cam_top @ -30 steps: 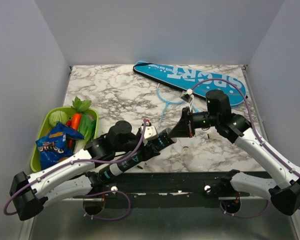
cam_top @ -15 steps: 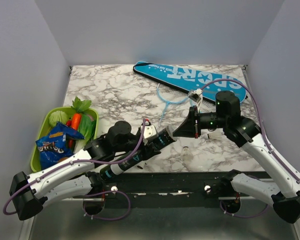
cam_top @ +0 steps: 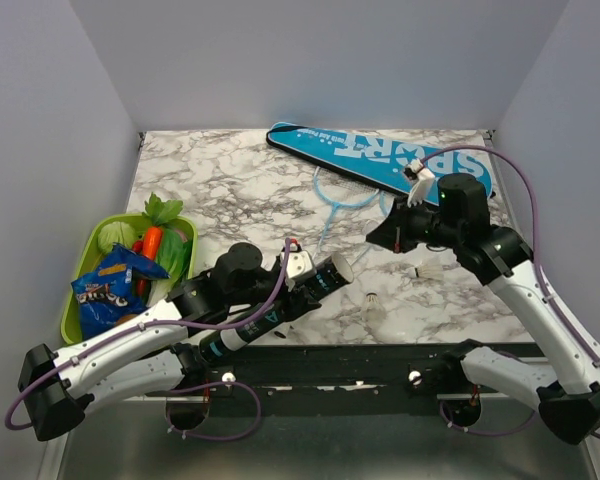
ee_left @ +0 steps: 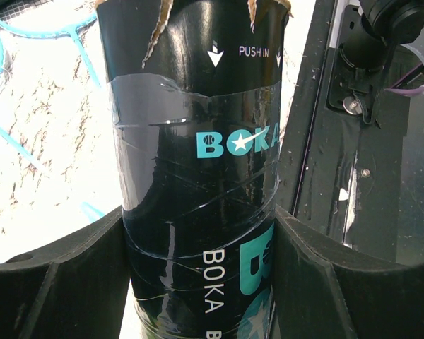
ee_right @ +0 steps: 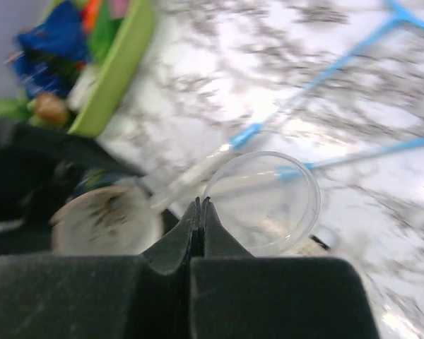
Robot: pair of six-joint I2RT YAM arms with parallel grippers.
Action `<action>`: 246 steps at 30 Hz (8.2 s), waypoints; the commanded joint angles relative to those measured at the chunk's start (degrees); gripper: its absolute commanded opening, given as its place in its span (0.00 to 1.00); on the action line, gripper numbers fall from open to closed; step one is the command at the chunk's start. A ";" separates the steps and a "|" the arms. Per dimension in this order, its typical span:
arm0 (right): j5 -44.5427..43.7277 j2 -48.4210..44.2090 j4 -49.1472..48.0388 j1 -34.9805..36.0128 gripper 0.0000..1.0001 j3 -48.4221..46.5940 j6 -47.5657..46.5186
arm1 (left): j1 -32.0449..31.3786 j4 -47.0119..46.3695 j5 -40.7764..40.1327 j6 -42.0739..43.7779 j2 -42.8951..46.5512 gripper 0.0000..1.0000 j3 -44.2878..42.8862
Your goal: Pack up the badminton gear
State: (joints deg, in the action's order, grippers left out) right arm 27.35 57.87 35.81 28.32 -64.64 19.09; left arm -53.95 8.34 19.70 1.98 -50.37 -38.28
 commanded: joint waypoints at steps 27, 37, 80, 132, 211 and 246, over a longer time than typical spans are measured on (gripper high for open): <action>-47.92 30.98 -6.28 -35.43 0.01 8.75 16.51 | -0.63 1.42 -6.43 -1.45 4.05 0.13 -0.56; -44.06 30.82 -8.65 -35.79 0.55 9.36 14.66 | -0.63 1.33 -5.91 -1.36 3.61 0.13 -0.39; -13.74 15.52 -5.93 -35.79 0.48 22.89 4.99 | -0.63 1.24 -4.06 -1.63 2.38 0.13 -0.83; 16.68 -5.66 8.22 -8.03 0.00 -1.28 -0.99 | -2.12 0.71 5.43 1.19 0.27 0.10 0.58; -18.37 -7.32 13.83 18.00 0.46 -4.52 14.65 | -2.47 -2.45 1.66 0.31 4.58 0.11 1.90; -32.62 -5.66 -3.56 18.00 0.56 33.44 59.65 | -2.47 -0.08 -14.17 -0.75 6.51 0.11 0.49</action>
State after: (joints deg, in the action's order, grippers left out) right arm 0.21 51.40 33.15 46.06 -32.23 74.94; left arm -56.27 9.26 5.93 1.83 -44.97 -36.07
